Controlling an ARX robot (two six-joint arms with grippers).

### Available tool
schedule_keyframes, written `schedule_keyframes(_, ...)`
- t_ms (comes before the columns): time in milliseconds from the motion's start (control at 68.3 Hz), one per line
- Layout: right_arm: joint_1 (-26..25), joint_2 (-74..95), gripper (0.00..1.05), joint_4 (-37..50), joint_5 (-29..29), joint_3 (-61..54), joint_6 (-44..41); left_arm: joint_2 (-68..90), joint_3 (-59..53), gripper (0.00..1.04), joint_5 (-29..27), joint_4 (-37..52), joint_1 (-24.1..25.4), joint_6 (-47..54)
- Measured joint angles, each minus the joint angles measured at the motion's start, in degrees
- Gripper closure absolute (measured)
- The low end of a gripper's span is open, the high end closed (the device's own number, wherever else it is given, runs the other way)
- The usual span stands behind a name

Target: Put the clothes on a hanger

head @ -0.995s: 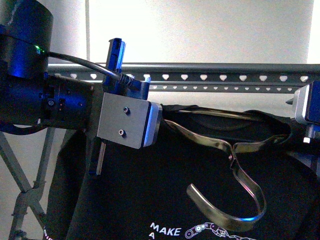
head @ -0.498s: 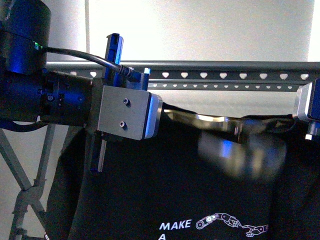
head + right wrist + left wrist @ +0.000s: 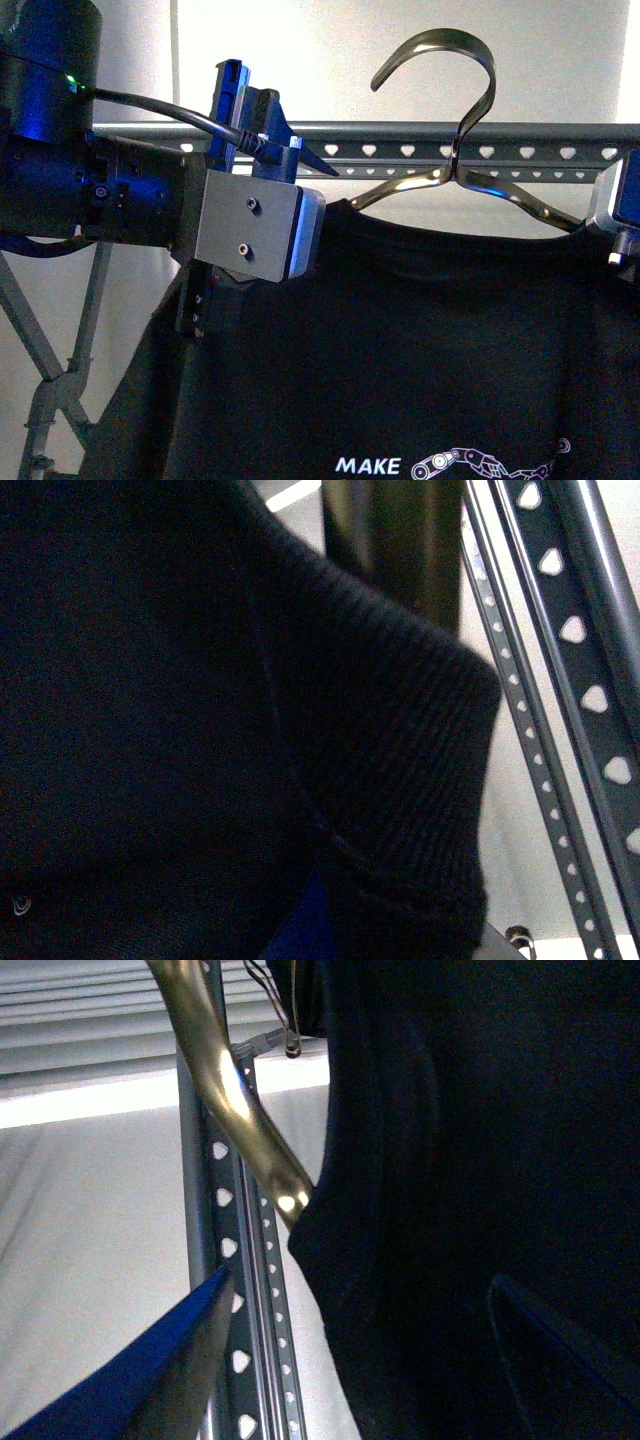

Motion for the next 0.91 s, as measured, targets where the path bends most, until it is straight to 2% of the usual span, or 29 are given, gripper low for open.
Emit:
schedule_keyframes(102, -1.16, 0.0, 1.0, -3.17, 0.2, 0.39, 2.47, 0.0, 0.0, 0.05, 0.0, 0.0, 0.02, 0.04)
schedule_keyframes(322, -4.13, 0.0, 1.0, -12.11, -0.2, 0.39, 0.59, 0.0, 0.0, 0.07, 0.0, 0.0, 0.02, 0.04)
schedule_keyframes(468, -6.16, 0.15, 1.0, -19.85, 4.79, 1.51, 0.94, 0.0, 0.0, 0.07, 0.0, 0.0, 0.02, 0.04)
schedule_keyframes(541, -7.02, 0.26, 1.0, -25.51, 5.75, 3.74, 4.66, 0.0, 0.02, 0.07, -0.07, 0.0, 0.02, 0.0)
schedule_keyframes(776, -8.46, -3.15, 1.0, -40.24, -4.24, 7.98, 28.44, 0.02, -0.02, 0.07, -1.29, -0.02, 0.0, -0.2)
schedule_keyframes(805, -8.46, -4.02, 1.0, -41.2, -6.08, 8.33, 33.4, 0.02, -0.02, 0.07, -1.46, -0.02, 0.0, -0.2)
schedule_keyframes(907, -8.28, -5.2, 1.0, -41.4, -9.42, 9.03, 40.72, 0.02, -0.02, 0.07, -1.73, -0.02, 0.0, -0.2)
